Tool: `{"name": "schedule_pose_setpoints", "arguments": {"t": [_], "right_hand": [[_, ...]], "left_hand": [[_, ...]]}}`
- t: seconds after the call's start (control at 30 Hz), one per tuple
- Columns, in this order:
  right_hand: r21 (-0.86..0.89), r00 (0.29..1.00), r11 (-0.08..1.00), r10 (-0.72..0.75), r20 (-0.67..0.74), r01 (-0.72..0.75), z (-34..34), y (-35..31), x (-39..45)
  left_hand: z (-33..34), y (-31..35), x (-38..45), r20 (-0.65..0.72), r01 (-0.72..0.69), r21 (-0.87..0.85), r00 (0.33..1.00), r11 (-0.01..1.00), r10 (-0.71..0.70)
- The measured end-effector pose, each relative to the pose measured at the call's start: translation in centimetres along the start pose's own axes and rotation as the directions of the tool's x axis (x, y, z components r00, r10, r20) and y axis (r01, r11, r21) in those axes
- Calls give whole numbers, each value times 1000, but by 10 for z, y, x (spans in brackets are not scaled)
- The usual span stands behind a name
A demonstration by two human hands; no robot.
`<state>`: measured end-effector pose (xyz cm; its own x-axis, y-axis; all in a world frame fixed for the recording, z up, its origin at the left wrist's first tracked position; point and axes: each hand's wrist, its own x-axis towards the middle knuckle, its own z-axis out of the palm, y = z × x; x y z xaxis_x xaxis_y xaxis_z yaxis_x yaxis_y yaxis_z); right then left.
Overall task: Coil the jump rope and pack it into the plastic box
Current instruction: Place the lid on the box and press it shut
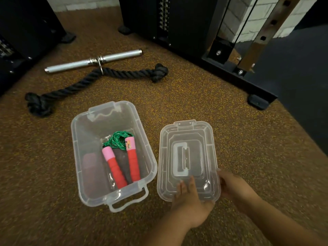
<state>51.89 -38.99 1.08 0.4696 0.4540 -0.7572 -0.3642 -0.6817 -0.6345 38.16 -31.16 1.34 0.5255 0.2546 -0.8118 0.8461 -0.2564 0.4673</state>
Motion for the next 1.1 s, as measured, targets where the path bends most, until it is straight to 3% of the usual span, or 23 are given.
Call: {"name": "schedule_pose_setpoints", "arguments": {"t": [0.13,0.27,0.4,0.5,0.57,0.63,0.7,0.8,0.87,1.0,1.1], "right_hand": [[171,993,984,-69,100,51,0,2,-15],[277,978,952,-166,125,126,9,-4,-28],[302,978,942,-182,100,144,10,-6,-25],[185,989,972,-140,-42,145,9,12,-11],[122,994,989,-67,-92,78,4,26,-4],[141,998,990,26,-49,-19,-2,35,0],[225,997,972,72,7,-72,-8,36,2],[389,997,920,24,67,-48,-11,27,-2],[429,997,903,-60,45,35,-12,19,-6],[254,953,922,-259,-156,292,1,-8,-28],[95,876,883,-432,-216,459,21,-35,-41]], "left_hand": [[5,26,-14,-89,-33,-137,996,990,21],[9,41,-24,-279,-98,-275,960,956,18],[7,41,-37,-358,-190,-417,933,889,32],[-3,31,-43,-378,-280,-633,925,721,28],[-13,25,-44,-317,-283,-828,948,484,12],[-21,19,-46,-228,-228,-932,973,282,33],[-24,12,-46,-170,-179,-959,984,221,59],[-31,5,-48,-181,-192,-950,981,245,65],[-38,4,-52,-283,-276,-902,959,333,29],[-59,1,-68,-538,-467,-680,842,566,48],[-78,-12,-75,-695,-502,-529,719,684,-10]]}}
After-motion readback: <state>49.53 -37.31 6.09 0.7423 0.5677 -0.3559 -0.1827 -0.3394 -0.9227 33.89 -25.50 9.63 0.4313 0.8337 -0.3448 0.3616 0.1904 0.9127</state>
